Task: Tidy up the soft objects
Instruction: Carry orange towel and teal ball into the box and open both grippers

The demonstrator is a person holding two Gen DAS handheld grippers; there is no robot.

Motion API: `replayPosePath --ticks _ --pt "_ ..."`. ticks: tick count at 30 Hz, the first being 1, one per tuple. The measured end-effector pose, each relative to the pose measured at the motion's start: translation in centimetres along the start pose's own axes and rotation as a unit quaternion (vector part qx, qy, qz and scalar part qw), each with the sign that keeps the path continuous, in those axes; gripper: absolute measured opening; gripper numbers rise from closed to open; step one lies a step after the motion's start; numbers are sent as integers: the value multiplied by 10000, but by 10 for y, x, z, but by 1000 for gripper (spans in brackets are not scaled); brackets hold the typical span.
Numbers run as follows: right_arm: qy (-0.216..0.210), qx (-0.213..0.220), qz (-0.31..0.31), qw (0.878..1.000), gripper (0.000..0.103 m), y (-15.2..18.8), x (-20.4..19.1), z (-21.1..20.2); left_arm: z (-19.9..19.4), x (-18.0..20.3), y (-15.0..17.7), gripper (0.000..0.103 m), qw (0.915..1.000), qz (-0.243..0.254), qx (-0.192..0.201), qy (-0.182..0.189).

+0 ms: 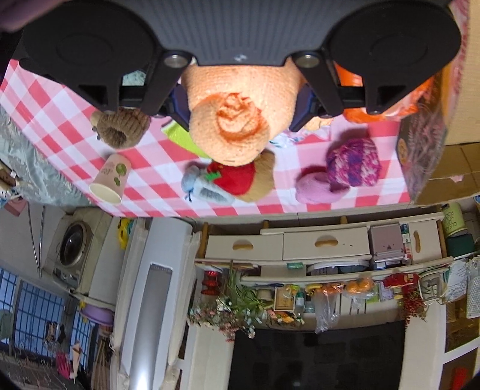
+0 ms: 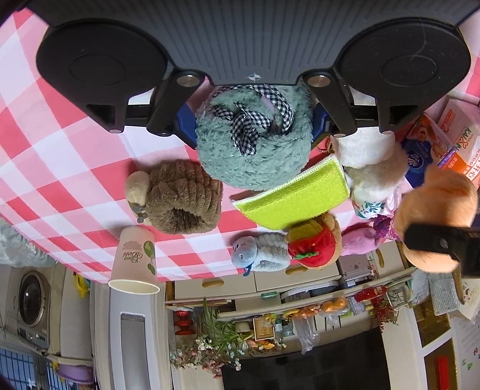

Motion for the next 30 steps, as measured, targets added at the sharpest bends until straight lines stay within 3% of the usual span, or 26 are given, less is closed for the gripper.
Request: replayPosePath --ticks 17,30 --pt "120 572 -564 9967 90 -20 -31 -33 -38 -54 -12 67 9980 -493 399 -71" --pt "-560 861 -1002 9896 90 -59 -94 -47 -62 -97 -16 67 9945 -774 618 -327"
Point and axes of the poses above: each gripper's, at about its wrist camera, not at the fingertips, and z roughly the way its jaws point, x to its right, y to its underside, the point moved 6 cm from there along z, roughly the way its jaws point, and after that the axes turned 1 degree about -y, right-handed, at the moved point
